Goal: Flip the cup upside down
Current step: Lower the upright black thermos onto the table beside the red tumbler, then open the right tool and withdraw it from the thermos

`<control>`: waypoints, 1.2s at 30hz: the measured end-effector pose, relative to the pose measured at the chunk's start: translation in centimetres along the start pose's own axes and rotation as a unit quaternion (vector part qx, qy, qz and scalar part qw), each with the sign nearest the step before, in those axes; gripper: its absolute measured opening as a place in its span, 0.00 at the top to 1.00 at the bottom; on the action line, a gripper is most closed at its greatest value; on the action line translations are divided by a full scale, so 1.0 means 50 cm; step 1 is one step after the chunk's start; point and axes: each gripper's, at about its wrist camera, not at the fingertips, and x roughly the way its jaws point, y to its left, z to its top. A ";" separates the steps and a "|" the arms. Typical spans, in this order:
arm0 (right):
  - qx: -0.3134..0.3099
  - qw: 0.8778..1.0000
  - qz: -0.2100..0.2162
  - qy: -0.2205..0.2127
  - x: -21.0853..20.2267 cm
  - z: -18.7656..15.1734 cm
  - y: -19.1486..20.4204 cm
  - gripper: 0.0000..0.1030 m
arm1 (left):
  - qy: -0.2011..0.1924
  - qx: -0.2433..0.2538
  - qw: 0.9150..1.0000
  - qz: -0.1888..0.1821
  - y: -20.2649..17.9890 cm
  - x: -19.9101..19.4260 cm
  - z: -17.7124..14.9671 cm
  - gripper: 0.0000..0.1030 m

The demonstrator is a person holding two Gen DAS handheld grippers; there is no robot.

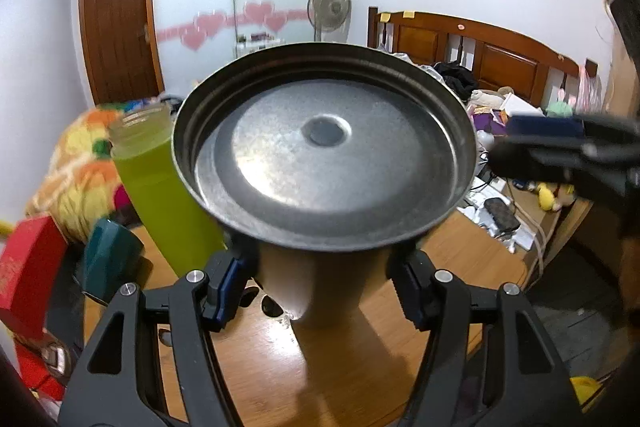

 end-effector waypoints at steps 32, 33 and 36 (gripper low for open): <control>0.048 0.999 0.004 -0.020 0.001 0.014 -0.017 0.40 | 0.036 -0.008 0.999 -0.022 0.026 -0.007 0.079 0.22; 0.048 0.999 0.005 -0.022 -0.002 0.015 -0.016 0.40 | 0.031 -0.007 0.999 -0.019 0.027 -0.017 0.080 0.22; 0.051 0.998 0.008 -0.032 -0.015 0.024 -0.013 0.40 | 0.005 -0.004 1.000 -0.014 0.031 -0.063 0.086 0.22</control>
